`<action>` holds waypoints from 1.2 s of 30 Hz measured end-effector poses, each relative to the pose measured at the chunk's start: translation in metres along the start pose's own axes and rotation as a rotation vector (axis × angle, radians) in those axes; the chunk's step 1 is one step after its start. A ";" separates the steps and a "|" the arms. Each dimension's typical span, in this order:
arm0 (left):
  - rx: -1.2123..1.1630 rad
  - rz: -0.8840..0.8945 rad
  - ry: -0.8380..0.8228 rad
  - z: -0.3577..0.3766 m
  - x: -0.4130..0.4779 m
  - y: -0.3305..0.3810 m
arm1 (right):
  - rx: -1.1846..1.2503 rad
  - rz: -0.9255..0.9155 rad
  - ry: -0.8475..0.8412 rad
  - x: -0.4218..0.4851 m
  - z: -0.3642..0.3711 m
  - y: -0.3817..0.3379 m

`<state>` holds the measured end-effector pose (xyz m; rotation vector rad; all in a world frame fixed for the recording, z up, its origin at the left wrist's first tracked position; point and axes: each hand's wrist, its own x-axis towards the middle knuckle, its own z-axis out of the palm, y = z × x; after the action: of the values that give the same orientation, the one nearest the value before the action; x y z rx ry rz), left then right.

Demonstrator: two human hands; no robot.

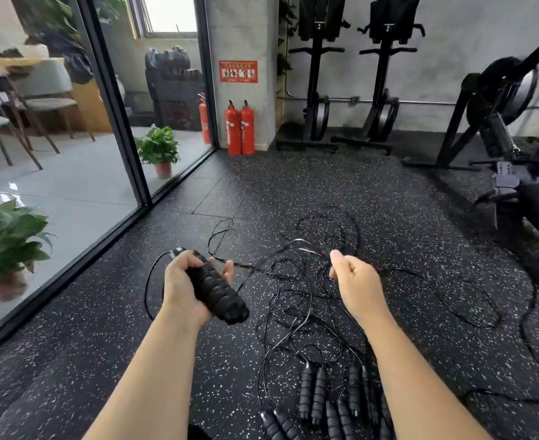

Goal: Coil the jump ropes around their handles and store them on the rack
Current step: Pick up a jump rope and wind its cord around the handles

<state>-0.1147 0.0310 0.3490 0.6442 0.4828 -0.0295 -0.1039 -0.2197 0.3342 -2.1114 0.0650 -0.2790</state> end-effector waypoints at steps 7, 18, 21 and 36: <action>1.037 -0.045 -0.085 0.028 -0.032 0.051 | -0.250 0.121 -0.112 0.014 -0.012 0.029; 2.462 0.535 -0.033 0.093 -0.081 0.062 | -0.082 0.123 -0.245 0.003 -0.021 -0.013; 2.612 0.791 -0.037 0.099 -0.092 0.056 | 0.022 0.008 -0.270 -0.006 -0.028 -0.049; 2.405 0.960 -0.195 0.120 -0.133 0.034 | -0.003 -0.317 -0.159 -0.034 -0.050 -0.133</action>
<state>-0.1760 -0.0279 0.5106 3.1222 -0.4039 0.2890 -0.1569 -0.1858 0.4661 -2.1359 -0.3656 -0.2967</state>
